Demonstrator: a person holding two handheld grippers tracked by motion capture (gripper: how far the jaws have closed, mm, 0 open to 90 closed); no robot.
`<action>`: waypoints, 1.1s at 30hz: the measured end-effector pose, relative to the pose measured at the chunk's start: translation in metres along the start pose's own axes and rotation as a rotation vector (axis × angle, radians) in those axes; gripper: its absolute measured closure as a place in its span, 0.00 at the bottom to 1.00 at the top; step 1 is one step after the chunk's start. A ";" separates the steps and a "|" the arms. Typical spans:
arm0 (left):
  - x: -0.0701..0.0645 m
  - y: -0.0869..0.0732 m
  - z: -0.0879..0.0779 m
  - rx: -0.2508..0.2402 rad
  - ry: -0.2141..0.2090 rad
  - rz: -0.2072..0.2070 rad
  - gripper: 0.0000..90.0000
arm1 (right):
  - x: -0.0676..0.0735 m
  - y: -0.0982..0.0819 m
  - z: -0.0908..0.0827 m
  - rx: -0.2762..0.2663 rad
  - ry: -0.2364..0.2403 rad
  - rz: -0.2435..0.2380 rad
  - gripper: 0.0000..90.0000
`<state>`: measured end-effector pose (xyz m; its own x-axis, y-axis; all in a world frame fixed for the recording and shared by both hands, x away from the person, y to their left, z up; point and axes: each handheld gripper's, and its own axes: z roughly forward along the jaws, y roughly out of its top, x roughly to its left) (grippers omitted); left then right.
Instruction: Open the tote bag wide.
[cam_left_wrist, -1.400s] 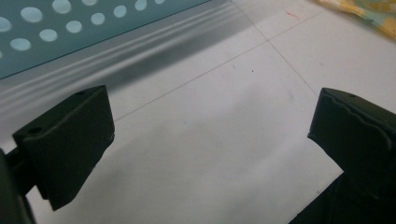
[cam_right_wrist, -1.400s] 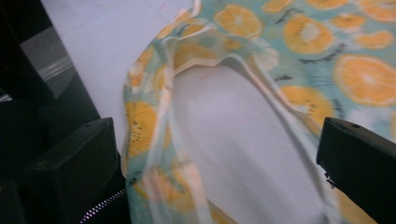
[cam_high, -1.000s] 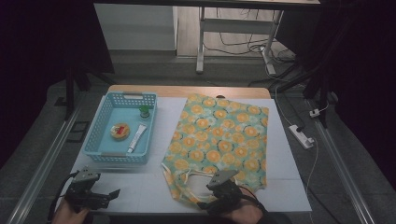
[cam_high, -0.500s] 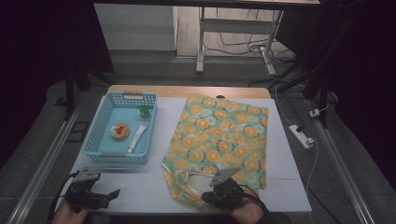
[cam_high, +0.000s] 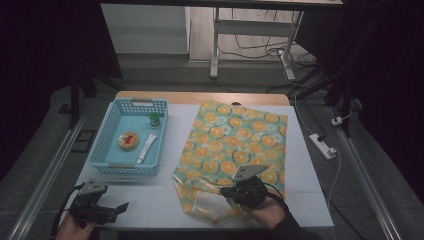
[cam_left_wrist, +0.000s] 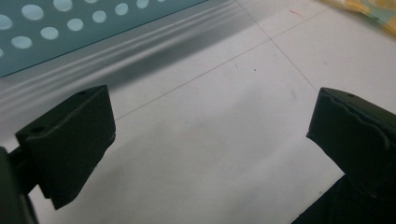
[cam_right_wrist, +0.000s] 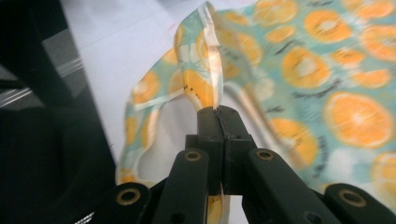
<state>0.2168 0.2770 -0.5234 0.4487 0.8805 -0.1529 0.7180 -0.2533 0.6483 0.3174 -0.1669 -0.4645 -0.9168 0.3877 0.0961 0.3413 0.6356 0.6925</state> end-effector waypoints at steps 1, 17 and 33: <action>0.000 0.000 0.000 0.000 0.000 0.000 0.01 | -0.003 0.002 -0.001 -0.009 -0.007 0.002 1.00; 0.001 0.000 0.000 -0.002 -0.002 -0.005 0.01 | -0.045 0.031 -0.005 -0.060 -0.055 0.034 1.00; 0.001 0.001 0.000 -0.002 -0.003 -0.003 0.01 | -0.085 0.054 0.008 -0.082 -0.103 0.071 1.00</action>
<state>0.2180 0.2779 -0.5234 0.4479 0.8803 -0.1567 0.7181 -0.2497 0.6497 0.4156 -0.1604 -0.4406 -0.8634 0.4988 0.0754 0.3823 0.5493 0.7430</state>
